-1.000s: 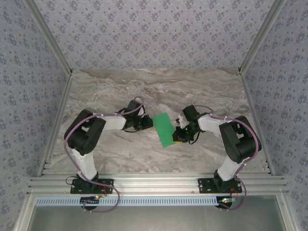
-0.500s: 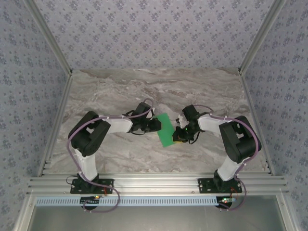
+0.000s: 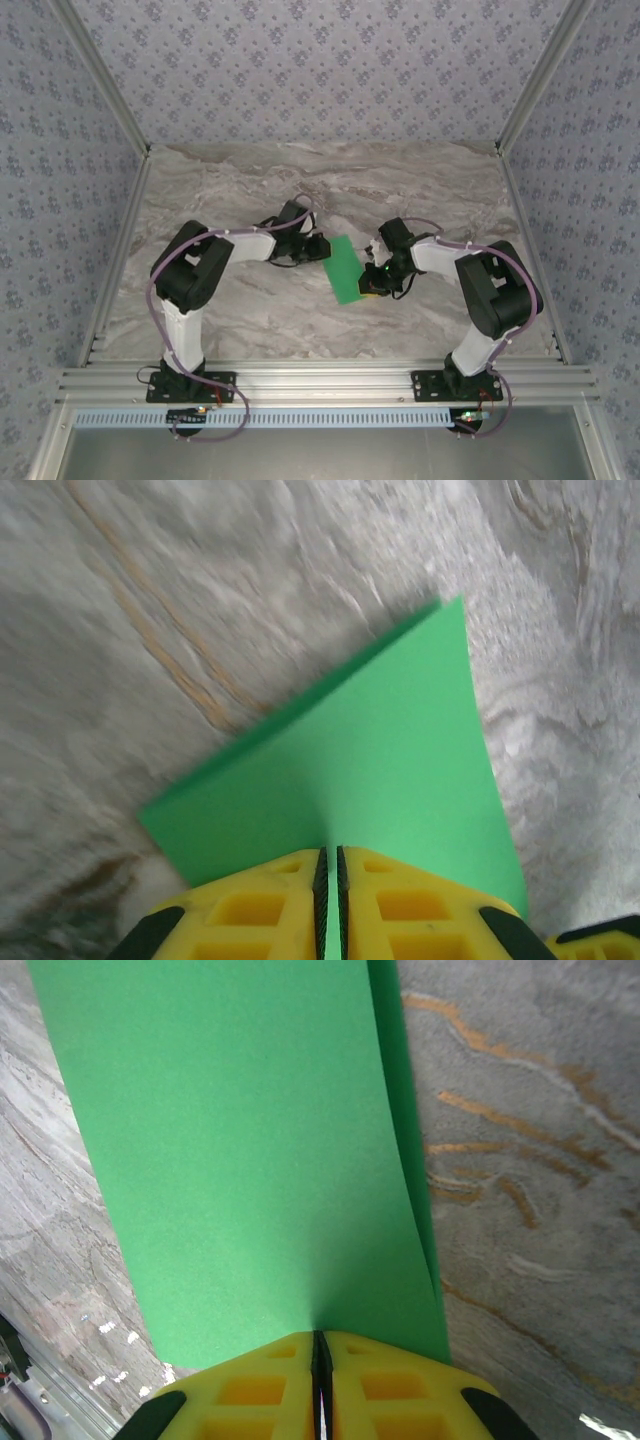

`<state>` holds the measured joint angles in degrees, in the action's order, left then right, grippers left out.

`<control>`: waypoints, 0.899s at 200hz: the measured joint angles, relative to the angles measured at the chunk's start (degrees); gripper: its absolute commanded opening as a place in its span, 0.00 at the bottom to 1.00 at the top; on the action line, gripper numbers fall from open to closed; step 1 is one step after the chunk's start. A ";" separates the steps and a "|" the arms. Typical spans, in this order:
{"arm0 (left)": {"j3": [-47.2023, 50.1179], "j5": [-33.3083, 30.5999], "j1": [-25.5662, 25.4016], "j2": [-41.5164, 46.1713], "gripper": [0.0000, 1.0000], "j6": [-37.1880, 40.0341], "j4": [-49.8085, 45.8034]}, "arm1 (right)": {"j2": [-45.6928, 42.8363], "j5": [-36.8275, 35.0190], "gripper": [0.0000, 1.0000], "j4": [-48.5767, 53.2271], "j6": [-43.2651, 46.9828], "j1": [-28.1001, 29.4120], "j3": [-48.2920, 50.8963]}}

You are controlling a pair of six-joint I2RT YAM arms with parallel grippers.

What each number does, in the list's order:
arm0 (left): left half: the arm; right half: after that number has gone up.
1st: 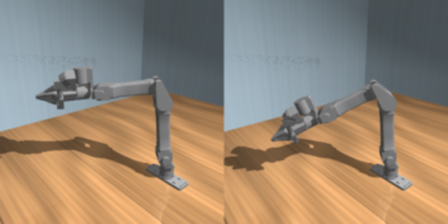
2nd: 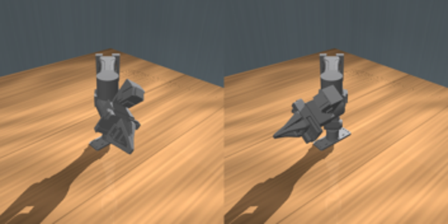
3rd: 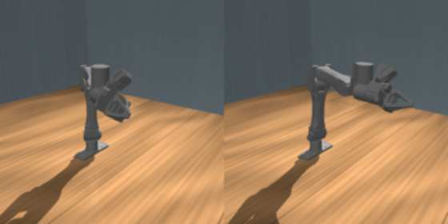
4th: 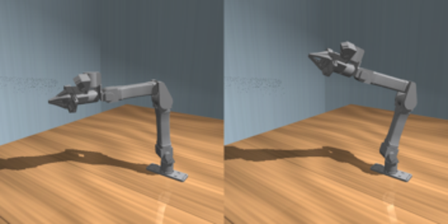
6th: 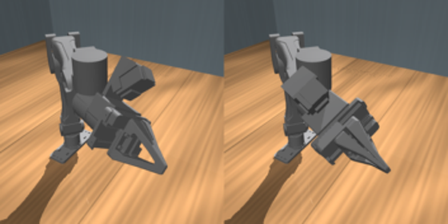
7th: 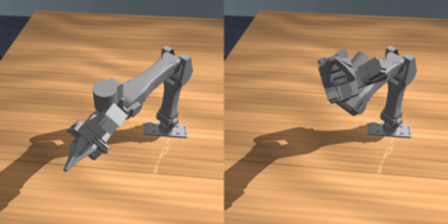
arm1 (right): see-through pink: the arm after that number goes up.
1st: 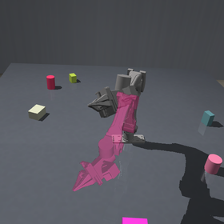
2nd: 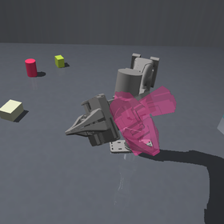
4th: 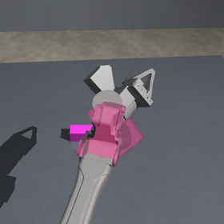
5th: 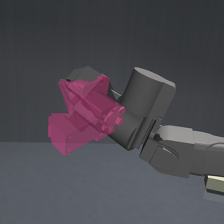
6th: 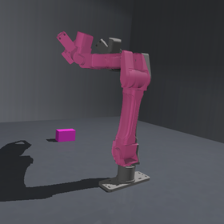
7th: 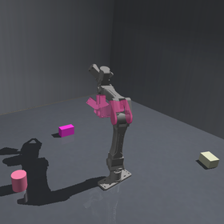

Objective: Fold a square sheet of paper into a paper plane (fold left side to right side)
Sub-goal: First fold the square sheet of paper in half at the center of the table.

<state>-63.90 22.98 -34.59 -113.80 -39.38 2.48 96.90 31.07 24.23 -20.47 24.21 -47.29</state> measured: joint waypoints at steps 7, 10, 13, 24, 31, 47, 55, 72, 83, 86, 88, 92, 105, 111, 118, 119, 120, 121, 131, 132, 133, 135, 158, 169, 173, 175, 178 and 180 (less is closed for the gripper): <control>-0.68 0.17 0.79 -0.42 0.14 0.42 -0.33 | 0.00 -0.02 0.10 0.00 0.00 0.04 0.00; -0.96 0.26 1.09 -0.59 0.14 0.46 -0.52 | 0.00 -0.04 0.10 0.00 0.02 0.04 0.00; -1.29 0.35 1.42 -0.79 0.14 0.63 -0.70 | -0.02 -0.04 0.10 0.00 0.02 0.07 0.00; -2.56 0.33 2.56 -1.44 0.14 1.36 -1.51 | -0.07 -0.07 0.10 0.00 0.00 0.07 0.04; -3.63 0.15 3.30 -1.95 0.14 1.95 -2.34 | -0.11 -0.09 0.10 0.00 0.00 0.07 0.09; -5.77 -0.87 4.72 -2.97 0.14 3.30 -3.87 | -0.22 -0.17 0.10 -0.02 0.00 0.11 0.13; -6.51 -1.46 5.29 -3.28 0.14 3.87 -4.44 | -0.33 -0.24 0.10 -0.09 -0.02 0.17 0.20; -7.65 -2.47 6.16 -3.54 0.17 4.81 -5.55 | -0.57 -0.37 0.11 -0.44 -0.04 0.33 0.39; -7.80 -3.19 6.60 -3.43 0.20 5.09 -5.73 | -0.81 -0.50 0.11 -0.76 -0.07 0.42 0.61; -7.80 -3.30 6.73 -3.34 0.20 5.33 -5.77 | -0.90 -0.55 0.12 -0.87 -0.07 0.48 0.63; -7.80 -3.34 6.78 -3.28 0.21 5.31 -5.81 | -0.92 -0.63 0.12 -0.87 -0.07 0.48 0.63; -7.80 -3.45 6.86 -3.17 0.21 5.40 -5.97 | -0.92 -0.74 0.12 -0.90 -0.09 0.52 0.63; -7.26 -4.94 7.04 -1.68 0.24 5.60 -6.91 | -1.11 -1.18 0.12 -0.94 -0.20 0.74 0.63; -6.56 -5.55 7.15 -0.46 0.26 5.68 -7.26 | -1.20 -1.40 0.12 -0.94 -0.26 0.87 0.63; -5.29 -6.14 7.23 1.68 0.28 5.75 -7.56 | -1.40 -1.79 0.12 -0.92 -0.31 1.03 0.63; -5.14 -6.14 7.23 1.97 0.28 5.77 -7.63 | -1.42 -1.84 0.13 -0.92 -0.33 1.05 0.63; -4.83 -6.21 7.23 2.56 0.28 5.86 -7.67 | -1.49 -1.95 0.12 -0.92 -0.35 1.09 0.63; -4.68 -6.27 7.26 2.82 0.28 5.86 -7.67 | -1.51 -1.99 0.12 -0.92 -0.39 1.11 0.63; -2.43 -7.17 7.48 6.80 0.30 5.70 -7.93 | -1.86 -2.78 0.13 -0.87 -0.70 1.33 0.63; -2.27 -7.19 7.50 7.10 0.30 5.75 -7.96 | -1.90 -2.82 0.13 -0.87 -0.68 1.36 0.63; -1.92 -7.21 7.48 7.80 0.30 5.70 -7.98 | -1.97 -2.89 0.13 -0.87 -0.72 1.36 0.63; -1.42 -7.30 7.50 8.70 0.30 5.73 -7.93 | -2.03 -3.02 0.13 -0.90 -0.79 1.38 0.63; 4.37 -8.74 7.10 19.23 0.34 4.92 -6.97 | -3.15 -4.87 0.14 -1.05 -1.51 2.05 0.63; 7.21 -9.35 6.23 23.39 0.35 4.28 -6.12 | -3.76 -5.62 0.15 -1.40 -1.79 2.38 0.63; 8.48 -9.68 5.75 24.90 0.36 3.87 -5.68 | -4.02 -5.86 0.15 -1.46 -1.92 2.51 0.63; 8.94 -9.77 5.53 25.40 0.36 3.76 -5.53 | -4.20 -5.99 0.16 -1.53 -2.03 2.64 0.63; 9.79 -10.14 5.18 26.16 0.36 3.61 -5.25 | -4.44 -6.16 0.16 -1.55 -2.03 2.75 0.61; 10.47 -10.23 4.85 26.84 0.37 3.30 -5.18 | -4.66 -6.27 0.17 -1.55 -2.14 2.84 0.59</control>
<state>-53.43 12.75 -29.74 -86.96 -36.07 -2.70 92.25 24.80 22.68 -22.61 27.05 -46.70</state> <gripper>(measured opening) 0.352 0.151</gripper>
